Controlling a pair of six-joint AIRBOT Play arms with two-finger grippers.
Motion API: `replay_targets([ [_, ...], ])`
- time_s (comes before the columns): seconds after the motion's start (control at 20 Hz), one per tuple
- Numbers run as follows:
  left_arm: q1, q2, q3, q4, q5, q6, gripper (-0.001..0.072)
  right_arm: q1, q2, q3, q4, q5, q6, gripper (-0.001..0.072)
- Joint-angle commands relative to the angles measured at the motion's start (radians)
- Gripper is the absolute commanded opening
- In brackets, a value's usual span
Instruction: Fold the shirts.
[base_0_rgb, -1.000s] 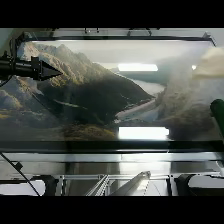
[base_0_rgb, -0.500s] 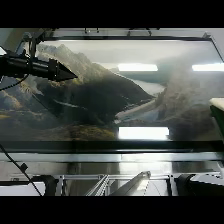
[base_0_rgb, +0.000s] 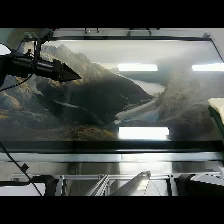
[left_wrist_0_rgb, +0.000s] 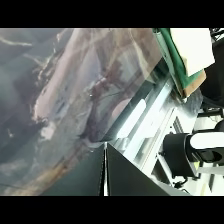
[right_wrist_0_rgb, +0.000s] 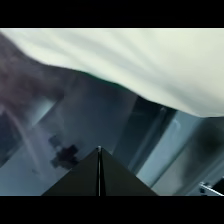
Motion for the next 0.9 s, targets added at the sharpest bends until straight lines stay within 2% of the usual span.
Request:
replay_targets([
  [0.0, -0.001, 0.0, 0.066, -0.002, -0.016, -0.04, 0.0004, 0.156, 0.006, -0.006, 0.207, -0.046, -0.053, 0.0018],
  [0.15, -0.001, 0.019, 0.145, 0.007, -0.046, -0.064, -0.0005, 0.412, 0.092, -0.1, 0.247, -0.178, -0.146, 0.0015],
  [0.25, -0.021, 0.1, 0.046, 0.013, -0.041, -0.057, -0.0006, 0.612, 0.228, -0.299, 0.343, -0.336, -0.252, 0.0015],
  [0.3, -0.029, 0.162, -0.054, 0.027, -0.035, -0.033, -0.0005, 0.718, 0.311, -0.434, 0.372, -0.415, -0.299, 0.0015],
  [0.5, -0.069, 0.447, -0.563, 0.105, 0.116, 0.035, -0.0003, 1.125, 0.606, -0.961, 0.374, -0.743, -0.345, 0.0018],
  [0.6, -0.069, 0.543, -0.751, 0.113, 0.226, 0.035, 0.0024, 1.245, 0.662, -1.099, 0.375, -0.901, -0.344, 0.0018],
  [0.7, -0.069, 0.597, -0.848, 0.114, 0.255, 0.035, 0.0024, 1.275, 0.654, -1.114, 0.38, -0.91, -0.347, 0.0017],
  [0.85, -0.069, 0.632, -0.899, 0.114, 0.256, 0.035, 0.0024, 1.278, 0.653, -1.114, 0.435, -0.921, -0.412, 0.0018],
])
